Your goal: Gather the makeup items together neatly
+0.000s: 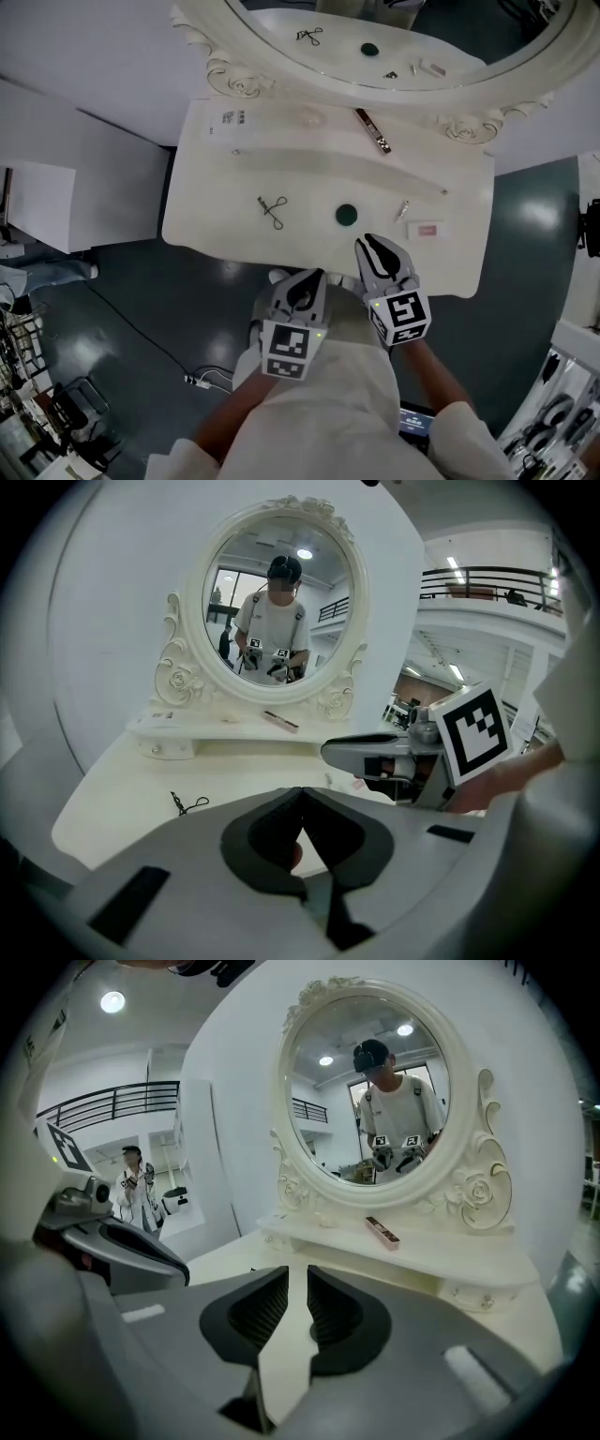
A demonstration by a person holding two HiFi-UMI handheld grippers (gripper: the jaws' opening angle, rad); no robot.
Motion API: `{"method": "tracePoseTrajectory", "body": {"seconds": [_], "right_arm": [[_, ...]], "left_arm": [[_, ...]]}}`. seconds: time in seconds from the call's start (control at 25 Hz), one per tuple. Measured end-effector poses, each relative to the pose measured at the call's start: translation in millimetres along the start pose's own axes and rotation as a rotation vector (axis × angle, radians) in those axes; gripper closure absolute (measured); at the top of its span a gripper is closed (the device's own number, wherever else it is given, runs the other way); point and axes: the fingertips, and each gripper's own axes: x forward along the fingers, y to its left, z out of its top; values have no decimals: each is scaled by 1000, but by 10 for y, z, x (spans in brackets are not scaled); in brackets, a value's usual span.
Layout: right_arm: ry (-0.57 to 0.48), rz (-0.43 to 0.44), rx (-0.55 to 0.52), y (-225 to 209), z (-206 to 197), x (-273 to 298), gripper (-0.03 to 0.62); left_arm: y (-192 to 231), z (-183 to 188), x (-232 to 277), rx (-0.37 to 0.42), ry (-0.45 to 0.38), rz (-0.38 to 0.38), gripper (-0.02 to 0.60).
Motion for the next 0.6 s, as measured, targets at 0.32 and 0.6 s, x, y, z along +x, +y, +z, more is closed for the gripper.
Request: {"method": "tracePoseTrajectory", "body": {"seconds": [0.32, 0.6], "right_arm": [[48, 4, -24, -112, -189, 202, 528], [82, -4, -12, -164, -383, 413, 493]], "left_arm": [[19, -102, 153, -2, 22, -4, 572], [96, -200, 271, -13, 45, 1, 572]]}}
